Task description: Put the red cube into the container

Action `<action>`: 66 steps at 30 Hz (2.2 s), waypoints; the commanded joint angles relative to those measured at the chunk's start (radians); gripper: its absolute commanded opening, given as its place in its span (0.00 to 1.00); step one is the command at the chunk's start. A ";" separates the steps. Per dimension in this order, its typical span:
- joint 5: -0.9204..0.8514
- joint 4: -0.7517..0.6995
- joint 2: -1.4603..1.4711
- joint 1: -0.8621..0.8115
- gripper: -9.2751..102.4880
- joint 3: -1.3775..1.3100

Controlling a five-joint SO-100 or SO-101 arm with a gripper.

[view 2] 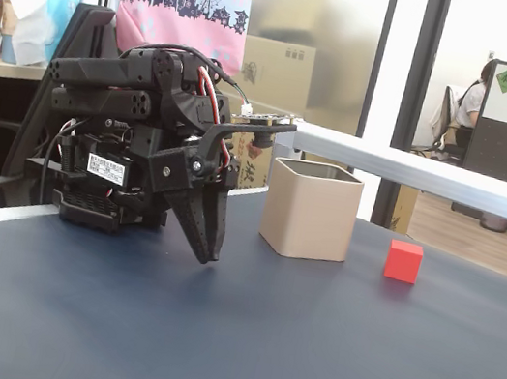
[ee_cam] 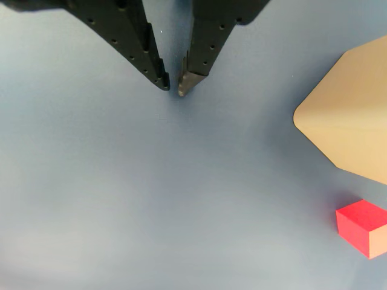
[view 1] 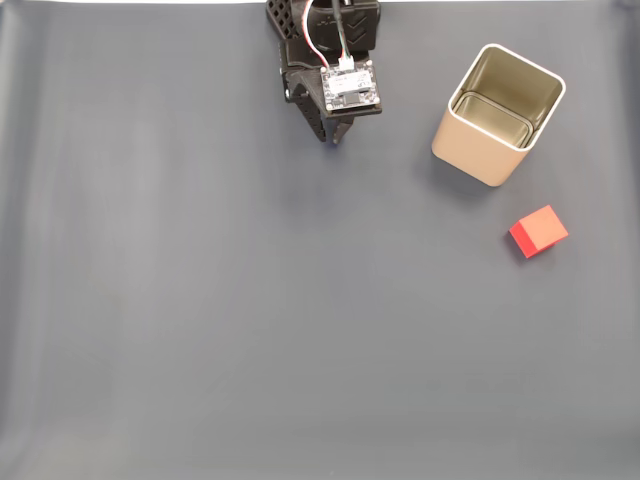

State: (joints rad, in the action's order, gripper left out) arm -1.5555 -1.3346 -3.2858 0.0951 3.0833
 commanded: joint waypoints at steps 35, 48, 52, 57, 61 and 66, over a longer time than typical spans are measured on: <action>-0.015 -0.011 -0.040 0.009 0.08 0.011; -0.003 -0.011 -0.040 0.009 0.08 0.011; 0.048 -0.003 -0.040 -0.005 0.08 0.011; 0.034 -0.003 -0.040 -0.011 0.09 0.011; -0.029 -0.011 -0.040 -0.015 0.09 0.011; -0.034 -0.014 -0.040 0.005 0.08 0.011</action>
State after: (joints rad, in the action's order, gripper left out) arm -1.5739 -1.3346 -3.2858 0.0997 3.0833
